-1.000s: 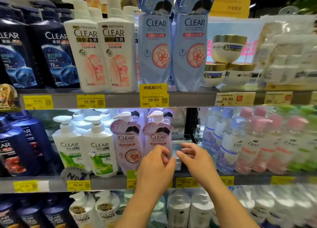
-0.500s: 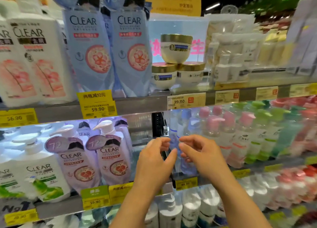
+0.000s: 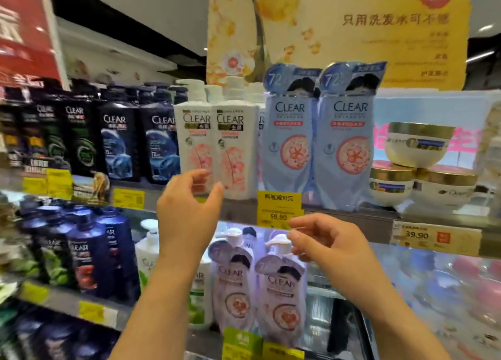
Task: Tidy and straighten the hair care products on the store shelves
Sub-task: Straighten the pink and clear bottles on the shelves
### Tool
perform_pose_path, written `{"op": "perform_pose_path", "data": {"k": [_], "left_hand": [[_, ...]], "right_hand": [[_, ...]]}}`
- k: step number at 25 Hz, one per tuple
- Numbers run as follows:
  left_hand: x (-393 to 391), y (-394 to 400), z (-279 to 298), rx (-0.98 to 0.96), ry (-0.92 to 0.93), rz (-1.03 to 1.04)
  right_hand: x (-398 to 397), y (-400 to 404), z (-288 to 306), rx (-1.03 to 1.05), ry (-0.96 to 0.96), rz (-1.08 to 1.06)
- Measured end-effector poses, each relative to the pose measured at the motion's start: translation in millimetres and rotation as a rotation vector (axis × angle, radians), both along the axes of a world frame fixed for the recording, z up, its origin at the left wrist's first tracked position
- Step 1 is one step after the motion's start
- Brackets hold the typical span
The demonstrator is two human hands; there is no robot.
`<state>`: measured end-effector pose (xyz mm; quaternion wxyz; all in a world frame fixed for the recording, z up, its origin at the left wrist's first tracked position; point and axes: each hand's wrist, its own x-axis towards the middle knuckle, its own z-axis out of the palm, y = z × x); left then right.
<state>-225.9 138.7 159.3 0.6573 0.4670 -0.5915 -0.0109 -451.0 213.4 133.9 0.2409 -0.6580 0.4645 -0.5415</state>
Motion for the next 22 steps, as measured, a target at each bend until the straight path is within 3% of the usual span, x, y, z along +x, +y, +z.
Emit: {"op": "perform_pose_path", "data": {"k": [3, 11, 15, 18, 22], "left_hand": [[39, -35, 19, 0.006, -0.06, 0.128], [60, -96, 89, -0.126, -0.257, 0.132], [58, -115, 129, -0.036, -0.288, 0.158], [51, -125, 146, 0.118, -0.329, 0.106], [44, -132, 149, 0.131, -0.395, 0.247]], "right_hand": [[31, -14, 16, -0.045, 0.015, 0.011], [83, -52, 92, -0.284, 0.17, -0.194], [103, -69, 131, -0.422, 0.182, -0.235], [113, -90, 156, -0.508, 0.412, -0.384], [119, -116, 173, -0.282, 0.732, -0.501]]}}
